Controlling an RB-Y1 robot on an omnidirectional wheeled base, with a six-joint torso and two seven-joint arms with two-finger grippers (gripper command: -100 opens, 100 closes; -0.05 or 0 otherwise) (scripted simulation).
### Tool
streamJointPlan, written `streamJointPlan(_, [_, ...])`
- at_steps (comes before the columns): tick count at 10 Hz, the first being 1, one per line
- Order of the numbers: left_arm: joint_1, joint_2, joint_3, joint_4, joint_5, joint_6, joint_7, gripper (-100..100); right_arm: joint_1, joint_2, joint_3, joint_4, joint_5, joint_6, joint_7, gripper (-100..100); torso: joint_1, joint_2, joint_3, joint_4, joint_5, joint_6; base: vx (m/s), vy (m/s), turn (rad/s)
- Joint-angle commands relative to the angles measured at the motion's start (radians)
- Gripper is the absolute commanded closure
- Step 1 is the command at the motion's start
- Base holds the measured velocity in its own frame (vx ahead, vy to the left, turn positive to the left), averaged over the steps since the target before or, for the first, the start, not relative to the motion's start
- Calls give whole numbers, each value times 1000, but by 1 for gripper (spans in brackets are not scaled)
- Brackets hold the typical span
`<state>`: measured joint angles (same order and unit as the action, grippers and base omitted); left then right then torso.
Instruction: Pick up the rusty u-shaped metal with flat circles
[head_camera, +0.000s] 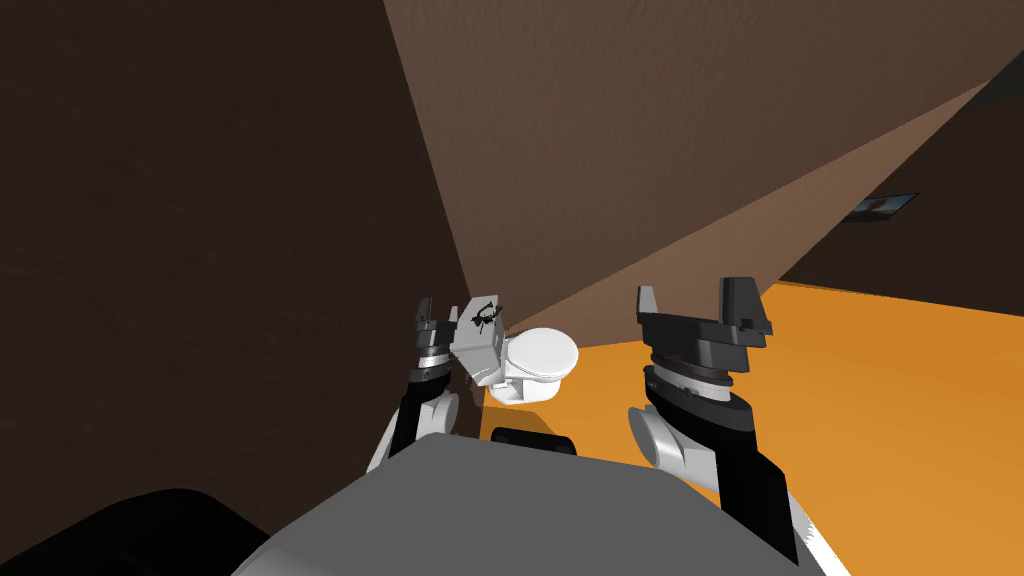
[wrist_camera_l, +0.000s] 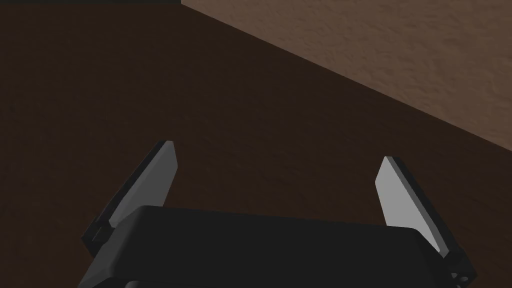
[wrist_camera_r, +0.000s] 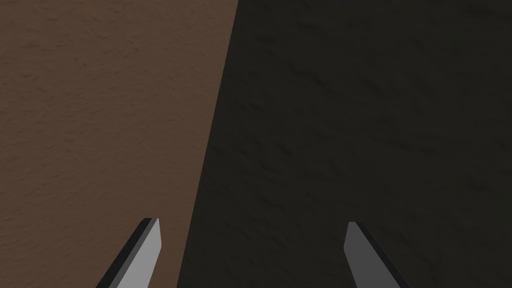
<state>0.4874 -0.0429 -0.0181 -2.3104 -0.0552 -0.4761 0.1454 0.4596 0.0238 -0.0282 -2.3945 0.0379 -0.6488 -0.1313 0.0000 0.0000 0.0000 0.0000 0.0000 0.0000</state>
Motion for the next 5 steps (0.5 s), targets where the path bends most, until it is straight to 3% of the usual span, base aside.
streamJointPlan(1, [-5, 43, -6, 4, 5, 8, 6, -100, 0, 0, 0, 0, 0, 0, 0, 0, 0, 0, 0, 0, 0, 0, -13, -12, -9])
streamJointPlan(5, [-33, 146, -36, 28, 30, 51, 38, -100, 0, 0, 0, 0, 0, 0, 0, 0, -3, 3, 2, 1, -1, 0, -40, -49, -16])
